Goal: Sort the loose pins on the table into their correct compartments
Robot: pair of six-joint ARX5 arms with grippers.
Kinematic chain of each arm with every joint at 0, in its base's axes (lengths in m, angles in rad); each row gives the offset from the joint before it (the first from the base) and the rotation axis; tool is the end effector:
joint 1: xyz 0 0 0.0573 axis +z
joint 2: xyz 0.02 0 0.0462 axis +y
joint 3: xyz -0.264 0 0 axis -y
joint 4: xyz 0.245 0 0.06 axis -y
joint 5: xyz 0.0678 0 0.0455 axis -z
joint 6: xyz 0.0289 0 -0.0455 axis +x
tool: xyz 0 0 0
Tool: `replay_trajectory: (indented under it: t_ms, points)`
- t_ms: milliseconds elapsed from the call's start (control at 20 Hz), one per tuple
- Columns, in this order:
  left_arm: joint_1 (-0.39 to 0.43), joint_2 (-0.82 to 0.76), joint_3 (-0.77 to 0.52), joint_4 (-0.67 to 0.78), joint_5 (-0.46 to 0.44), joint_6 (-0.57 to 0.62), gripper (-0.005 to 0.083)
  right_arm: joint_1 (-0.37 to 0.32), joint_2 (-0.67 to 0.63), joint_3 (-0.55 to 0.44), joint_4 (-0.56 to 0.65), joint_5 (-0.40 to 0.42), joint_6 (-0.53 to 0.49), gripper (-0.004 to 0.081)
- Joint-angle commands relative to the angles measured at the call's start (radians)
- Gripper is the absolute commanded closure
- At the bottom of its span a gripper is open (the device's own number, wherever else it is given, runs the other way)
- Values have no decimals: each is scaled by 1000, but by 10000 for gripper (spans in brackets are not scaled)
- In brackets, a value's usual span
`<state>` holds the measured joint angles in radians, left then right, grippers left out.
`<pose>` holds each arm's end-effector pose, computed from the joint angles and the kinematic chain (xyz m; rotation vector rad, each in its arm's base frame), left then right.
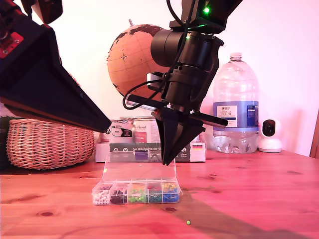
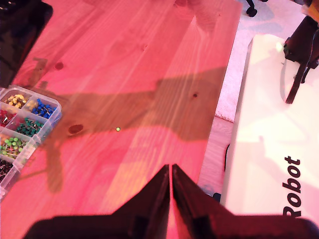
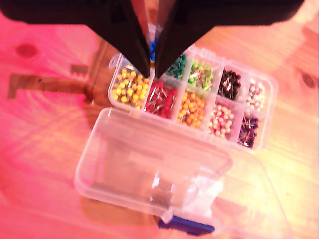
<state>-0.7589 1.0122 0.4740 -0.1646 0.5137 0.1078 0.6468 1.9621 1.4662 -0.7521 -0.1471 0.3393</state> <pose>0.1296 -0.1425 0.1932 0.1806 0.6793 -1.2568 0.3129 0.2416 0.1923 -0.0349 1.3292 0.4648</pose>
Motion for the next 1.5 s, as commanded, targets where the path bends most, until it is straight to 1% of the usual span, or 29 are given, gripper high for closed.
replay_trajectory:
  t_ms: [0, 800, 850, 950, 1050, 1250, 1300, 1350, 1450]
  points:
    - [-3, 10, -8, 3, 2, -3, 793, -7, 27, 3, 9, -3, -3, 783]
    - [-3, 10, -8, -2, 2, -4, 793, -8, 76, 3, 29, -3, -3, 783]
    - [-3, 10, -8, -2, 2, -4, 793, -7, 76, 3, 34, -4, -3, 776]
    - [-3, 10, -8, -2, 2, -4, 793, -6, 76, 3, 25, -3, -3, 726]
    - [-3, 10, -8, -2, 2, -4, 793, -6, 76, 3, 21, -3, -3, 699]
    - [-3, 10, -8, -3, 2, -4, 793, -6, 76, 3, 18, -3, -6, 700]
    - [-3, 10, -8, -3, 2, -4, 793, -6, 76, 3, 18, -3, -6, 714]
    - [-3, 10, -8, -3, 2, -3, 793, -6, 76, 6, 10, -4, -7, 770]
    - [-3, 10, -8, -3, 2, -4, 793, -6, 69, 13, -23, -3, -28, 783]
